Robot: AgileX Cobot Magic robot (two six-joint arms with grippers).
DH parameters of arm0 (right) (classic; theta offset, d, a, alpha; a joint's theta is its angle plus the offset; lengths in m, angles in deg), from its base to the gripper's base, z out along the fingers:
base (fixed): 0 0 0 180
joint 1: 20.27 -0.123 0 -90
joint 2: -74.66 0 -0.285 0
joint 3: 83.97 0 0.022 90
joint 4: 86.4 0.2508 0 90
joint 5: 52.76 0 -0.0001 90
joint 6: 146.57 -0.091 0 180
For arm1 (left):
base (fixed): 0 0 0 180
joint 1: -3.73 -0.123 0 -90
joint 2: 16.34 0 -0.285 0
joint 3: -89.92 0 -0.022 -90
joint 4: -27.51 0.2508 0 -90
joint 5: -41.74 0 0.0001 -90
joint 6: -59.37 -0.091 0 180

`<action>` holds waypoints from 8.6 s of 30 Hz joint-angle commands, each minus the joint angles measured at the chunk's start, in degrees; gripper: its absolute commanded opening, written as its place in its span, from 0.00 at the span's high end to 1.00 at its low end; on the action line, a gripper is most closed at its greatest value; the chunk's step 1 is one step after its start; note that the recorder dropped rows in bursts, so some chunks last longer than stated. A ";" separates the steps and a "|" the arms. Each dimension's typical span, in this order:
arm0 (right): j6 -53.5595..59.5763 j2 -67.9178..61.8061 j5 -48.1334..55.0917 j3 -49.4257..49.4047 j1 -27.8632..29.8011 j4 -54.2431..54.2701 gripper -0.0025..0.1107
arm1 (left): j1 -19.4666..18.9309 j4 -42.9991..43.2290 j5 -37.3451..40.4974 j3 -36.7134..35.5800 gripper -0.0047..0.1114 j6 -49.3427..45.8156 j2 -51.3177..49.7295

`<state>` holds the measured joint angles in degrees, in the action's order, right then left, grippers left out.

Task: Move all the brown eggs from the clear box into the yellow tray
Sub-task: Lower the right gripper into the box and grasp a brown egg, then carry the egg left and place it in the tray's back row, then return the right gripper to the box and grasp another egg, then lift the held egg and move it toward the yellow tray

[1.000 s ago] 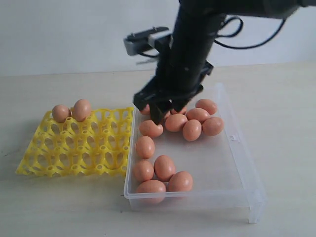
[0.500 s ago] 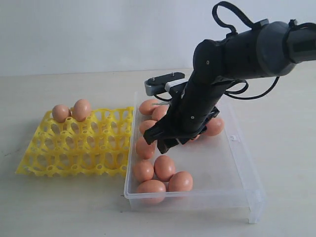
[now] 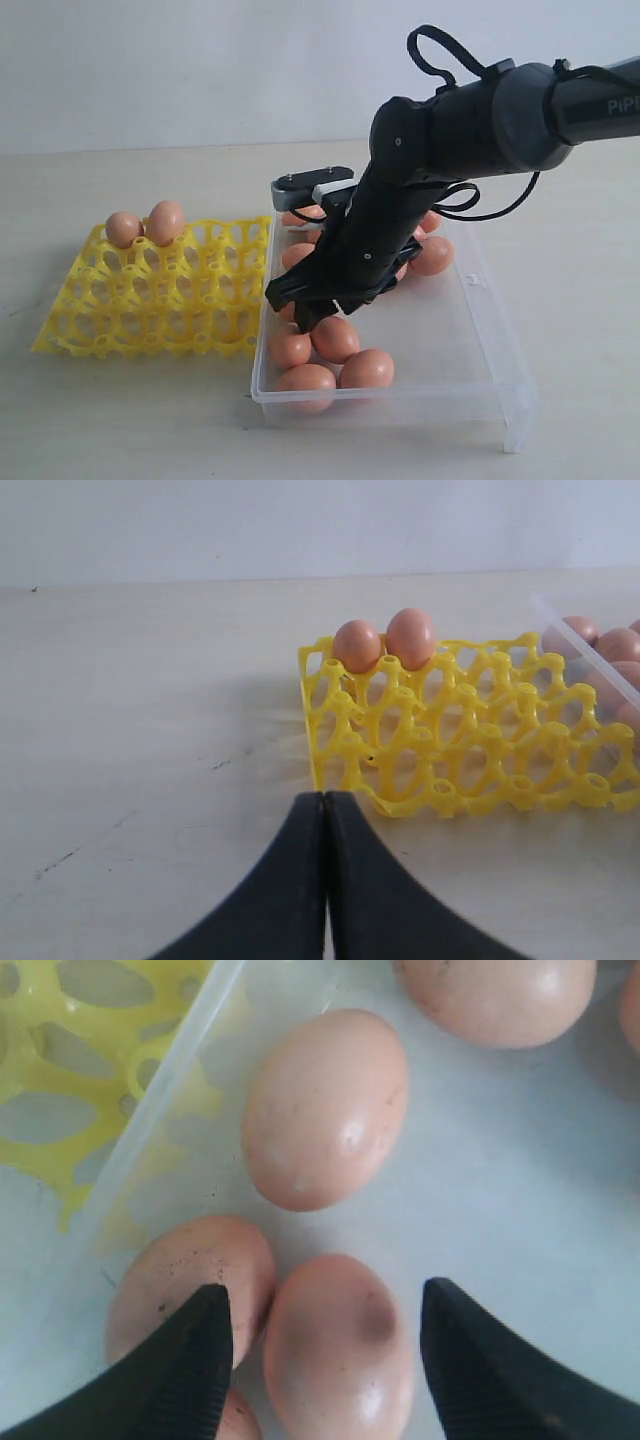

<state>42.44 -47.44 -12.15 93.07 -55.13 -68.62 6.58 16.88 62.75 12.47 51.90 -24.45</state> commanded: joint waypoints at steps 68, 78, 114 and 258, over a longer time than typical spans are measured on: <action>-28.60 -9.51 -59.38 10.53 -7.13 -22.55 0.98 | -0.06 -0.06 -0.56 0.23 0.96 -0.19 0.32; -33.08 -17.56 -57.20 16.67 -7.13 -22.92 0.98 | -0.06 -0.06 -0.56 0.23 0.96 -0.19 0.32; -34.50 -21.42 -57.92 17.64 -7.13 -22.92 0.93 | -0.06 -0.06 -0.56 0.23 0.96 -0.30 0.32; -6.97 10.13 -60.38 -8.34 -5.08 -7.90 0.98 | -0.06 -0.06 -0.56 0.23 0.96 -0.30 0.32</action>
<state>38.13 -34.16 -68.80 82.42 -60.07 -75.84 6.58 16.88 62.75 12.47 51.90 -24.45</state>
